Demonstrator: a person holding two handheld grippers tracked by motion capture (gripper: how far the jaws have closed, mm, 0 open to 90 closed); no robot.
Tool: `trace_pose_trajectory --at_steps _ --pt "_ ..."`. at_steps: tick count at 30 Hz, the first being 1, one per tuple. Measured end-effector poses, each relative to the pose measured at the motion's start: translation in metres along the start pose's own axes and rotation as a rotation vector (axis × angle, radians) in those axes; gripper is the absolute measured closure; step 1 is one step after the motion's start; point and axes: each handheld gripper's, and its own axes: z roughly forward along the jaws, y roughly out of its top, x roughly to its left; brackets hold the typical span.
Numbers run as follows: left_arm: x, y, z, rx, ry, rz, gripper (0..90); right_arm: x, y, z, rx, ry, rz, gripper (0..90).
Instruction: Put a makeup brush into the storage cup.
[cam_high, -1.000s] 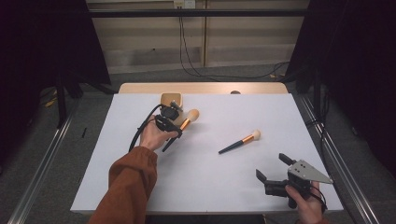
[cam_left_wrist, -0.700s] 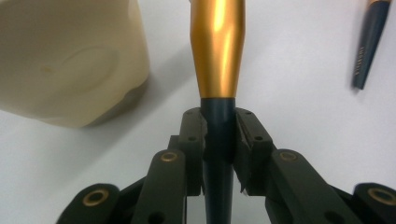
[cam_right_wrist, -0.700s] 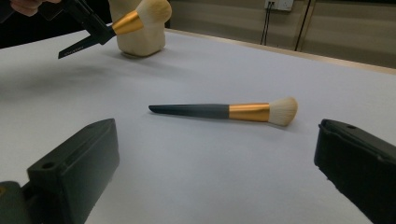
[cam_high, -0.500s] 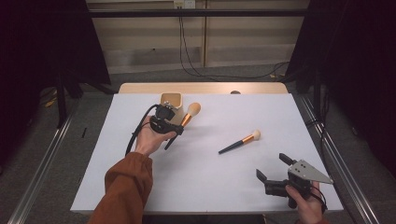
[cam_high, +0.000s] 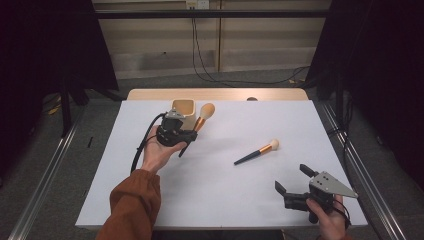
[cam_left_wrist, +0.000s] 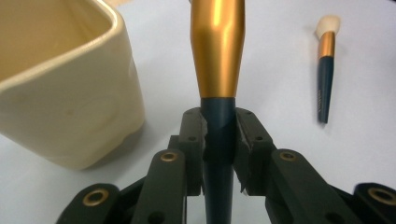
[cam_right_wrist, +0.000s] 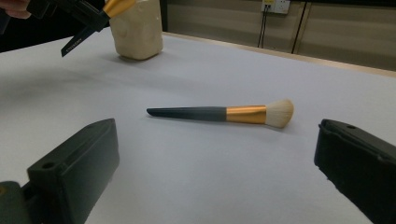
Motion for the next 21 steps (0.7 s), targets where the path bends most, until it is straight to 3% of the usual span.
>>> trace_pose_trajectory --at_steps 6,10,21 --pt "-0.001 0.001 -0.006 -0.068 0.006 0.003 74.7 0.000 0.000 0.000 -0.002 -0.001 0.001 0.0" --pt "0.000 -0.001 -0.008 -0.126 0.010 -0.025 74.7 0.000 0.000 0.000 -0.002 0.001 0.002 0.0" --pt "0.001 0.000 -0.021 -0.257 0.016 -0.035 74.7 0.000 0.000 0.001 -0.004 0.001 0.006 0.0"
